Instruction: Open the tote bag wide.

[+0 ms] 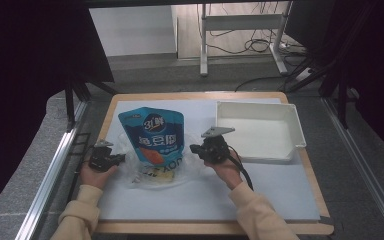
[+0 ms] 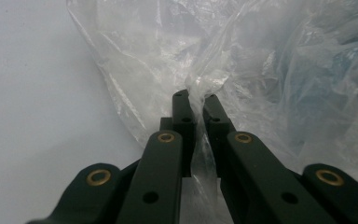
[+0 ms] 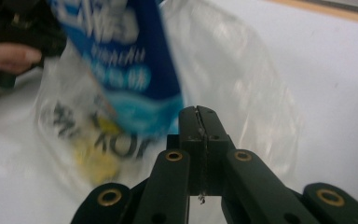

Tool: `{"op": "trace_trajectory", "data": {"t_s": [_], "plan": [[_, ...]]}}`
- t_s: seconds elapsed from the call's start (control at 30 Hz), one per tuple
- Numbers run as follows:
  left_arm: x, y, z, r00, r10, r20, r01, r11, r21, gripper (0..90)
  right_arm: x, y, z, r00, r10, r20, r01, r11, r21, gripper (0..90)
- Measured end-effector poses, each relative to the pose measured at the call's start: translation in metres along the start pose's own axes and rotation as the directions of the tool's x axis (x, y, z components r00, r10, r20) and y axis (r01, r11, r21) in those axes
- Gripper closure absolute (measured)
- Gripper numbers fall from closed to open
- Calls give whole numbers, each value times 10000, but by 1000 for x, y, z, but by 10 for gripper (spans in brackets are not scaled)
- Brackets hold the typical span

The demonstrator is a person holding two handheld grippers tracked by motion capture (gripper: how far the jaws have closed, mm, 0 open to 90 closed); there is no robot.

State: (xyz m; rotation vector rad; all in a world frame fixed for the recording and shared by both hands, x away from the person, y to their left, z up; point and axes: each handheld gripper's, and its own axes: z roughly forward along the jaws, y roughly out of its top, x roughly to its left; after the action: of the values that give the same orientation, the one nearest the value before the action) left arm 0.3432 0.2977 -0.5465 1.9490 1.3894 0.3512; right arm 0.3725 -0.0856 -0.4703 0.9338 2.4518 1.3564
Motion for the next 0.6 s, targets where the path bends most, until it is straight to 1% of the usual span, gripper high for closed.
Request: {"op": "trace_trajectory", "data": {"t_s": [0.1, 0.13, 0.23, 0.3, 0.33, 0.4, 0.5, 0.6], "plan": [[0, 0, 0, 10000, 7, 16, -7, 10000, 4, 874, -5, 12, 11, 9997, 210, 150, -210, 9998, 15, 891], [1, 0, 0, 10000, 58, 23, -58, 10000, 45, 873, -7, 14, 17, 9993, 345, 148, -346, 9994, 25, 891], [1, 0, 0, 10000, 71, 13, -71, 10000, 44, 874, -9, 16, 31, 9980, 576, 243, -579, 9983, 98, 891], [1, 0, 0, 10000, 79, 10, -79, 10000, 48, 874, -9, 13, 41, 9972, 614, 433, -624, 9979, 200, 891], [1, 0, 0, 10000, 79, 10, -79, 10000, 44, 874, -9, 11, 46, 9961, 701, 538, -718, 9970, 304, 891], [1, 0, 0, 10000, 83, 6, -83, 10000, 37, 874, -10, 6, 54, 9936, 751, 848, -793, 9958, 461, 891], [1, 0, 0, 10000, 78, -10, -78, 10000, 39, 874, -13, 0, 60, 9889, 863, 1210, -938, 9939, 575, 891], [1, 0, 0, 10000, 74, -16, -74, 10000, 40, 874, -15, -6, 64, 9850, 1035, 1381, -1130, 9916, 632, 890]]}}
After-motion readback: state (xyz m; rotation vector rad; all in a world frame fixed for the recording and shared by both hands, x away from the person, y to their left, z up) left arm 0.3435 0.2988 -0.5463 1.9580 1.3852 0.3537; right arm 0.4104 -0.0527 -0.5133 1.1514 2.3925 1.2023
